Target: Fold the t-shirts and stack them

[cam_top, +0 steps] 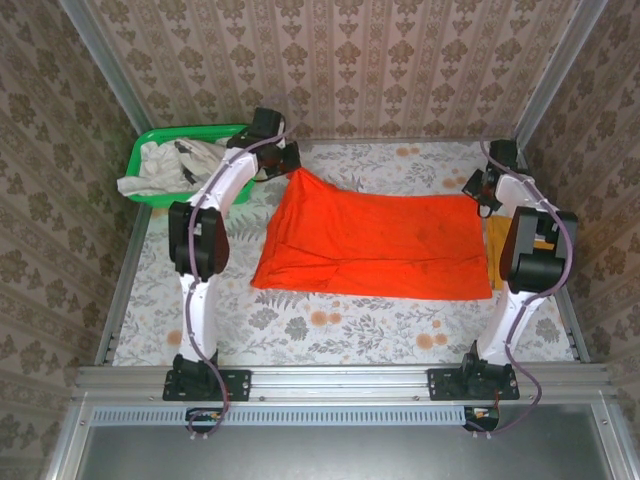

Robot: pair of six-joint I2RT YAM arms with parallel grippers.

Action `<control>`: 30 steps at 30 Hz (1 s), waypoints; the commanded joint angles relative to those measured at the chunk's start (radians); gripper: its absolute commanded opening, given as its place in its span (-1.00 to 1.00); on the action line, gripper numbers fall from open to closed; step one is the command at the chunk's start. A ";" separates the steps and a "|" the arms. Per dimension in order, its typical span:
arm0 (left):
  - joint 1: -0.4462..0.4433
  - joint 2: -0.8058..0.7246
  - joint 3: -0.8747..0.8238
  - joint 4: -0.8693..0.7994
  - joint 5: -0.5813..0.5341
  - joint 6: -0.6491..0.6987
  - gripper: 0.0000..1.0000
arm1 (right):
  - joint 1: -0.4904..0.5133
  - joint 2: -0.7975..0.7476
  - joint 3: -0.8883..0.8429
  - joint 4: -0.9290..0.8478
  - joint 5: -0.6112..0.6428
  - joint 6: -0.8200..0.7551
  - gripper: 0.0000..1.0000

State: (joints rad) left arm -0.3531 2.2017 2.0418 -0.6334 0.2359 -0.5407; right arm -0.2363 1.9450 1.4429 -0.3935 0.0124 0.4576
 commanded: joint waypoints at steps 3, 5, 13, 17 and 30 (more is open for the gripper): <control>-0.022 -0.113 -0.105 0.044 0.020 -0.052 -1.00 | 0.005 -0.110 -0.098 0.059 -0.029 -0.037 -1.00; -0.032 -0.153 -0.165 0.056 0.018 -0.060 -1.00 | 0.005 -0.147 -0.130 0.059 -0.026 -0.048 -1.00; -0.065 -0.308 -0.371 0.096 0.005 -0.071 -1.00 | 0.005 -0.341 -0.294 0.067 -0.013 -0.056 -1.00; -0.067 -0.384 -0.471 0.101 -0.003 -0.068 -1.00 | 0.005 -0.439 -0.374 0.043 0.020 -0.049 -1.00; -0.066 -0.637 -0.762 0.114 -0.008 -0.141 -1.00 | 0.003 -0.687 -0.566 -0.050 0.093 -0.025 -1.00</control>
State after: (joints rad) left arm -0.4240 1.6138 1.3205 -0.5228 0.2390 -0.6418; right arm -0.2363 1.3098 0.9108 -0.3897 0.0616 0.4221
